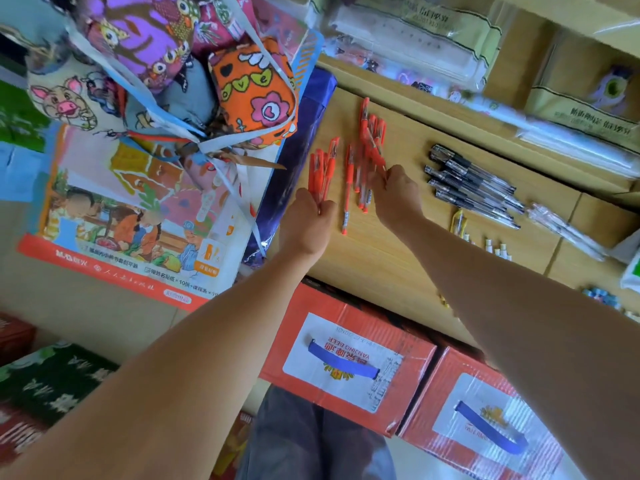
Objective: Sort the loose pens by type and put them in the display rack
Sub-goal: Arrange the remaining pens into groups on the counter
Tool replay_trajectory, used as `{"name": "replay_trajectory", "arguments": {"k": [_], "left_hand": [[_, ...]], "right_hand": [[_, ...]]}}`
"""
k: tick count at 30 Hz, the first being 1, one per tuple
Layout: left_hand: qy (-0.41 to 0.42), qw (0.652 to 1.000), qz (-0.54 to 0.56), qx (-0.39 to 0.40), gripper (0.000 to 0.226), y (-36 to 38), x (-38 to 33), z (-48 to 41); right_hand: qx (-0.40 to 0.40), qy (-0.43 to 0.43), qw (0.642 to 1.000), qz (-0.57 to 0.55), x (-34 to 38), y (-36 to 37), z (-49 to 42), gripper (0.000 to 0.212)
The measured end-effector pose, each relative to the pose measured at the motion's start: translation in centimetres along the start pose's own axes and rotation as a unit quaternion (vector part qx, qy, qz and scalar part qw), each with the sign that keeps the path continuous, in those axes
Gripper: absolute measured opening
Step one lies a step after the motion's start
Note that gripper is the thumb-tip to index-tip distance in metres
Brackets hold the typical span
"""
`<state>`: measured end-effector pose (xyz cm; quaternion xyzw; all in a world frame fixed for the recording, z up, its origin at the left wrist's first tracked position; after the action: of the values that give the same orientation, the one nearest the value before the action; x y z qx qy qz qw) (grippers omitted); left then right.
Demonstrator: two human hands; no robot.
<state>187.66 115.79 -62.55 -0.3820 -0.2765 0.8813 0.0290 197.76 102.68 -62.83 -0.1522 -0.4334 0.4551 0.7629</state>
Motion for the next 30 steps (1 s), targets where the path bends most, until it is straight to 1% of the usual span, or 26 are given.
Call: {"name": "replay_trajectory", "arguments": {"k": [2,5,8,10,12,15,17,19,23,26,28,30], "left_hand": [[0.005,1.0,-0.013,-0.006,0.02,-0.2,0.0,-0.1],[0.011,0.999,-0.04,-0.018,0.023,-0.4,0.0,-0.4],[0.012,1.0,-0.019,-0.017,0.026,-0.1,0.4,-0.8],[0.007,1.0,-0.006,-0.014,0.026,0.2,0.4,-1.0],[0.002,1.0,-0.007,-0.011,0.031,0.3,0.2,-1.1],[0.002,0.999,-0.033,-0.008,0.019,0.3,0.0,-1.2],[0.004,0.999,-0.052,-0.012,0.013,0.5,-0.3,-1.4],[0.015,0.997,-0.067,-0.029,0.009,0.8,-0.7,-1.6],[0.041,0.99,-0.11,-0.074,0.029,1.7,-1.1,-2.2],[0.034,0.98,-0.182,-0.074,0.041,2.2,-1.3,-2.4],[0.047,0.974,-0.21,-0.075,0.039,2.2,-2.0,-2.2],[0.058,0.971,-0.222,-0.07,0.029,2.0,-2.7,-2.0]], "right_hand": [[-0.015,0.001,1.0,0.019,0.2,0.4,-0.7,0.032],[-0.038,0.009,0.997,0.07,0.3,0.6,-1.0,0.039],[-0.056,0.002,0.992,0.114,0.2,0.0,-0.7,0.044],[-0.055,-0.001,0.986,0.156,0.3,-0.3,-0.4,0.045],[-0.037,0.002,0.981,0.192,0.3,-0.3,-0.4,0.046],[-0.021,0.003,0.972,0.235,0.5,-0.5,-0.4,0.048],[-0.022,-0.017,0.965,0.26,0.4,-0.7,-0.3,0.041],[-0.017,-0.023,0.973,0.23,-0.3,-1.0,-0.4,0.033],[0.019,-0.043,0.994,0.103,-1.9,-1.4,-0.3,0.021],[0.01,-0.067,0.994,0.084,-2.0,-1.9,-0.2,0.028],[0.003,-0.079,0.994,0.069,-1.6,-2.1,-0.5,0.031],[-0.001,-0.083,0.995,0.062,-1.0,-2.0,-1.2,0.026]]}}
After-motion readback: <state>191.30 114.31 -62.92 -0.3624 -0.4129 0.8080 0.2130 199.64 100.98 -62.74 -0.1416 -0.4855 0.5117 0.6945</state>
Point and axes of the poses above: each hand's wrist, its own z-axis away from the middle knuckle, its own y-axis out of the palm, x = y × z, the point moved 5 cm from there along -z, towards the middle knuckle, and after that the axes turned 2 degrees about x, right-handed, at the moved point
